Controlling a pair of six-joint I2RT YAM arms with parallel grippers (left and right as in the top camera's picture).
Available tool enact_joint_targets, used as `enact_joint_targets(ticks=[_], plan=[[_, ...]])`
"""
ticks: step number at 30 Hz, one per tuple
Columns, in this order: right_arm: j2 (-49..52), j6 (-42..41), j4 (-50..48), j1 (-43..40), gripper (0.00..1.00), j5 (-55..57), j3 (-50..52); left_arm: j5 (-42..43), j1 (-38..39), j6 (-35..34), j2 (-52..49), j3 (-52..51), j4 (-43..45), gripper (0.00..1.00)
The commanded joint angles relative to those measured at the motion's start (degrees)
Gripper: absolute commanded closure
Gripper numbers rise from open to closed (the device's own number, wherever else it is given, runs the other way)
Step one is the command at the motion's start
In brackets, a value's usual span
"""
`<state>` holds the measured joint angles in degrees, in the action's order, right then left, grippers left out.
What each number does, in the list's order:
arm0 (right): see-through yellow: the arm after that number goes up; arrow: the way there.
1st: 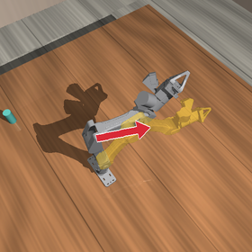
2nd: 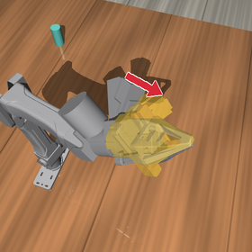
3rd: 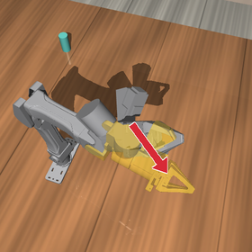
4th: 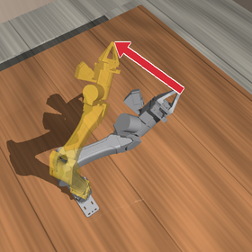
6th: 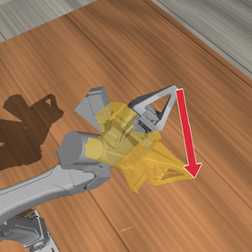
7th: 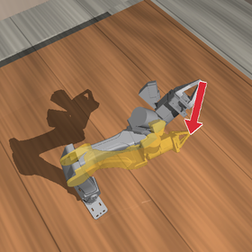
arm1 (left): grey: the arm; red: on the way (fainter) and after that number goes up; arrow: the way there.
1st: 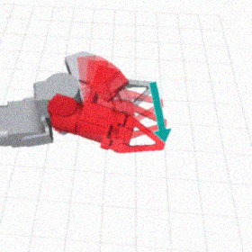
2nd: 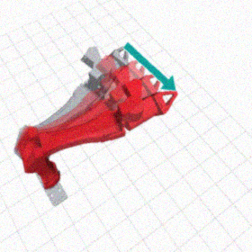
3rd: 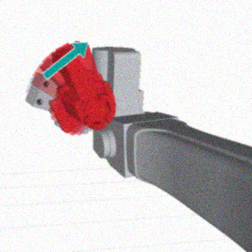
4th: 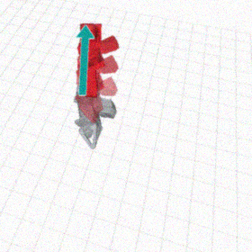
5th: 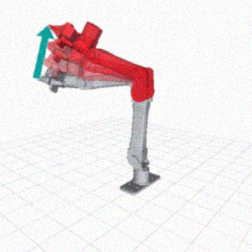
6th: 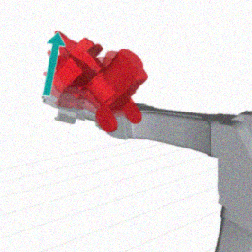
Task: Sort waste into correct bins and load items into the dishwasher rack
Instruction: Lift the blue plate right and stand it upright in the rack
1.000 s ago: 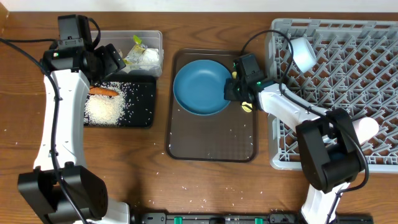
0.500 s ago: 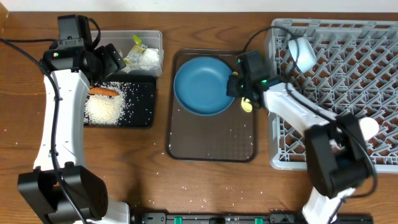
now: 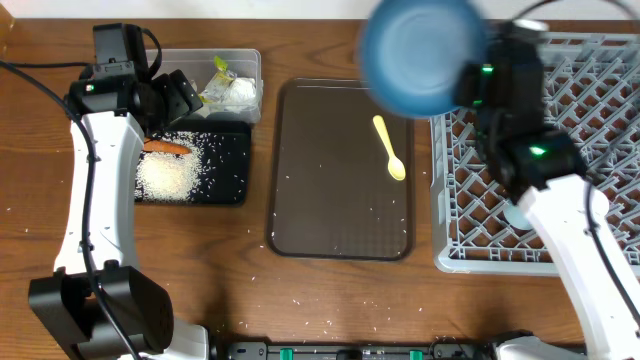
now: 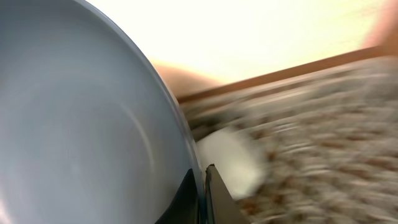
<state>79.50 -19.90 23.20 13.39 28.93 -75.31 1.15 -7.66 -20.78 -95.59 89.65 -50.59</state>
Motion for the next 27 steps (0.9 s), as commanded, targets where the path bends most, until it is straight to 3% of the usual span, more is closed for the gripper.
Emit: enact_joint_targets(ticks=[1,4,8,19,27], plan=[[-0.4,0.7,-0.7,-2.7,0.99,21.3,-1.0,-0.3,0.0,0.1,-0.1,0.1,-0.2,0.05],[0.4,2.0,-2.8,-5.9,0.99,30.0,-0.9,-0.3,0.0,0.1,-0.1,0.1,-0.2,0.02],[2.9,11.0,-10.6,-9.9,0.99,32.0,-0.9,-0.3,0.0,0.1,-0.1,0.1,-0.2,0.02],[16.1,54.7,-36.9,-19.0,0.99,28.7,-0.9,-0.3,0.0,0.1,-0.1,0.1,-0.2,0.02],[22.1,57.5,-38.0,-23.8,0.99,30.4,-0.9,-0.3,0.0,0.1,-0.1,0.1,-0.2,0.02]])
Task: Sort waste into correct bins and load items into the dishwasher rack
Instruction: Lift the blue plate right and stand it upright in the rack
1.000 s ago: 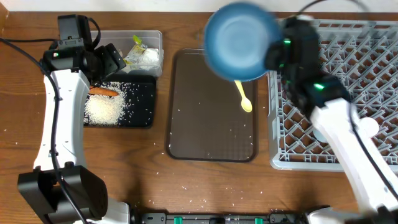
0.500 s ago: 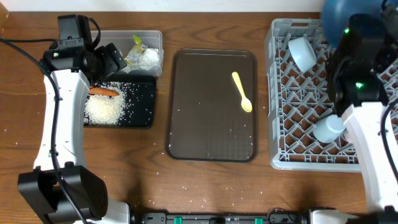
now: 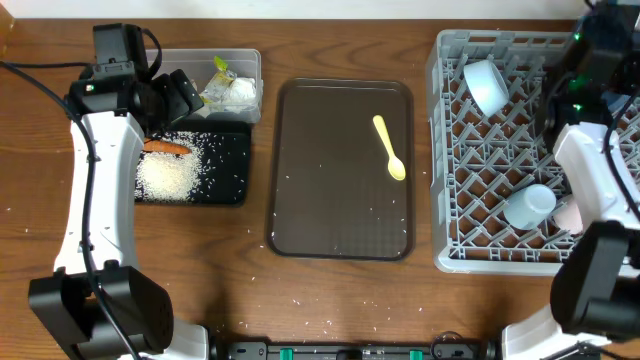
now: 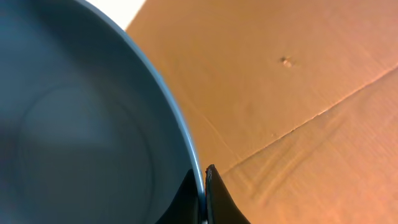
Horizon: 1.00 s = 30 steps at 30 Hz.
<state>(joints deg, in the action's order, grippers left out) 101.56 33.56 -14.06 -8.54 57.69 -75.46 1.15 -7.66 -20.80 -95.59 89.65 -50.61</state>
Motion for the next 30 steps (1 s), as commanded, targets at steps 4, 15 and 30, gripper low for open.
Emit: enact_joint_targets(ticks=[4,15,30], plan=[[0.7,3.8,-0.7,-3.8,0.99,1.1,-0.8,-0.3,0.0,0.1,-0.1,0.1,-0.1,0.02],[1.5,4.1,-0.5,-7.4,0.99,-14.1,-0.8,-0.3,0.0,0.1,-0.1,0.1,-0.1,0.02],[6.8,9.2,-7.6,-7.3,0.99,-9.9,-0.8,-0.3,0.0,0.1,-0.1,0.1,-0.1,0.02]])
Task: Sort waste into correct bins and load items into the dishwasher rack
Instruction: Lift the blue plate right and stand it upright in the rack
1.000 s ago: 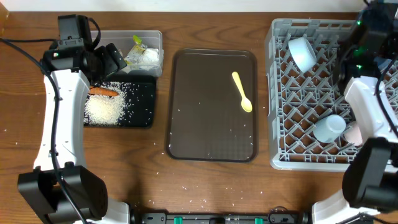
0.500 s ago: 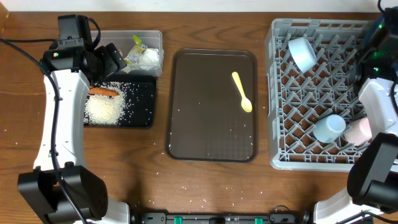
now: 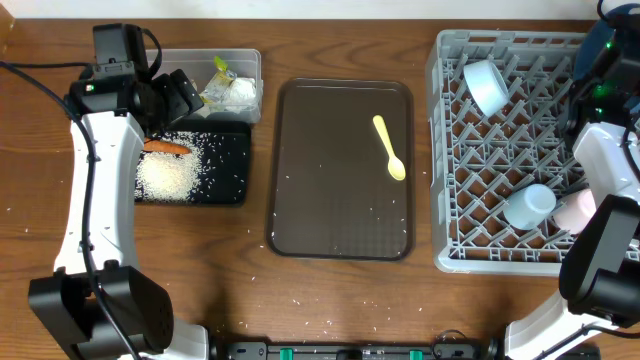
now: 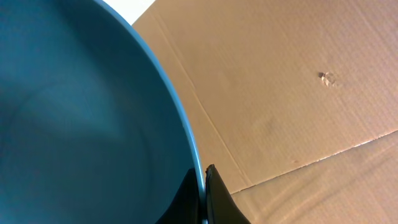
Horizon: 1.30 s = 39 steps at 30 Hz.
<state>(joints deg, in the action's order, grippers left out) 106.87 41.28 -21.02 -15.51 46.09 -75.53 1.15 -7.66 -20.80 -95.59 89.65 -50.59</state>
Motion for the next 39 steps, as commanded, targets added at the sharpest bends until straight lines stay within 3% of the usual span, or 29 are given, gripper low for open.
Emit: enact_joint_targets(ticks=[1,6,11,29,34,39], plan=[[1.5,2.2,-1.6,-0.3,0.99,2.3,-0.7,-0.3,0.0,0.1,-0.1,0.1,-0.2,0.02],[1.5,5.1,-3.6,-0.2,0.99,2.6,-0.7,-0.3,0.0,0.1,-0.1,0.1,-0.2,0.02],[1.5,5.1,1.0,1.1,0.99,-1.1,-0.7,-0.3,0.0,0.1,-0.1,0.1,-0.2,0.02],[1.5,5.1,5.1,12.6,0.94,-1.7,-0.7,-0.3,0.0,0.1,-0.1,0.1,-0.2,0.02],[1.5,5.1,7.1,16.2,0.85,-1.7,-0.7,-0.3,0.0,0.1,-0.1,0.1,-0.2,0.02],[1.5,5.1,7.3,18.8,0.56,-1.5,-0.7,-0.3,0.0,0.1,-0.1,0.1,-0.2,0.02]])
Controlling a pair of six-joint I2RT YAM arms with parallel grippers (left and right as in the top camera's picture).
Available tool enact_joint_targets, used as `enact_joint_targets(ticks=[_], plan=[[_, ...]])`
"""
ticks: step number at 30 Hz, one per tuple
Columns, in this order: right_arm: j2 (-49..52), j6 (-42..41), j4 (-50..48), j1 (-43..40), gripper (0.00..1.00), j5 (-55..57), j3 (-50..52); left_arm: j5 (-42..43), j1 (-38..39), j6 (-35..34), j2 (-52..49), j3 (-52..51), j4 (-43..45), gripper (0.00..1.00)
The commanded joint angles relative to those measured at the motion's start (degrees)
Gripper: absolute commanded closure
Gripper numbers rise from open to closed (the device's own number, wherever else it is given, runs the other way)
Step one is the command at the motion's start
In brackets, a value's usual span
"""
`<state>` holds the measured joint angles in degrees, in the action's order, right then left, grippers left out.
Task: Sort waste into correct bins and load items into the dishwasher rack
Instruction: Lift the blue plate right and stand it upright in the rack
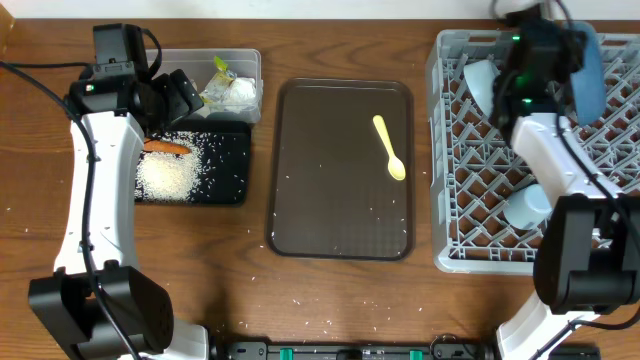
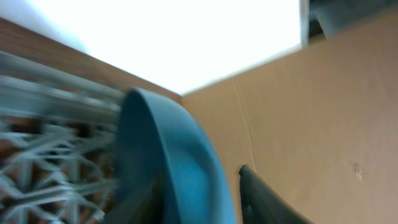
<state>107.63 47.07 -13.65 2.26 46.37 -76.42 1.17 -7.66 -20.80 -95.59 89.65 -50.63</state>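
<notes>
A blue bowl [image 2: 180, 162] stands on edge among the tines at the back right of the grey dishwasher rack [image 1: 440, 200]. My right gripper [image 2: 199, 186] straddles its rim with the fingers spread, and a gap shows between the bowl and the right finger [image 2: 264, 199], so it is open. A yellow spoon [image 1: 390, 148] lies on the brown tray [image 1: 300, 200]. My left gripper [image 1: 178, 95] hangs over the back edge of the black bin [image 1: 235, 165]; the overhead view does not show how its jaws stand.
The rack also holds a white cup [image 1: 480, 85] at the back left, another white cup [image 1: 527, 205] and a pink item [image 1: 570, 215] toward the front. Rice and an orange piece [image 1: 165, 147] lie in the black bin. A clear container [image 1: 245, 60] holds wrappers. Rice grains dot the table.
My right gripper was shut on the blue bowl's rim, held up at the rack's far right edge. Now the bowl stands on edge in the rack and the fingers are spread. The left arm is unchanged.
The right gripper first held the blue bowl high between the tray and the rack. Then it held it at the rack's far right corner, and it was still there a second later. Now the bowl stands in the rack's back right and the grip is released.
</notes>
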Motion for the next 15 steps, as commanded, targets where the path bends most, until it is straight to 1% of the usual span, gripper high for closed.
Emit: enact_joint_targets(ticks=[1,4,9,13,15], plan=[[0.7,-0.7,0.0,1.2,0.51,-1.8,0.2,-0.3,0.0,0.1,-0.1,0.1,-0.1,0.02],[0.7,-2.9,-0.1,1.4,0.42,-1.8,0.2,-0.3,0.0,0.1,-0.1,0.1,-0.1,0.02],[0.7,-6.5,-0.3,1.2,0.31,-1.8,0.2,-0.3,0.0,0.1,-0.1,0.1,-0.1,0.02],[0.2,-6.6,-0.3,1.6,0.26,-1.8,0.2,-0.3,0.0,0.1,-0.1,0.1,-0.1,0.02],[-0.3,-8.0,-0.7,1.8,0.24,-1.8,0.2,-0.3,0.0,0.1,-0.1,0.1,-0.1,0.02]])
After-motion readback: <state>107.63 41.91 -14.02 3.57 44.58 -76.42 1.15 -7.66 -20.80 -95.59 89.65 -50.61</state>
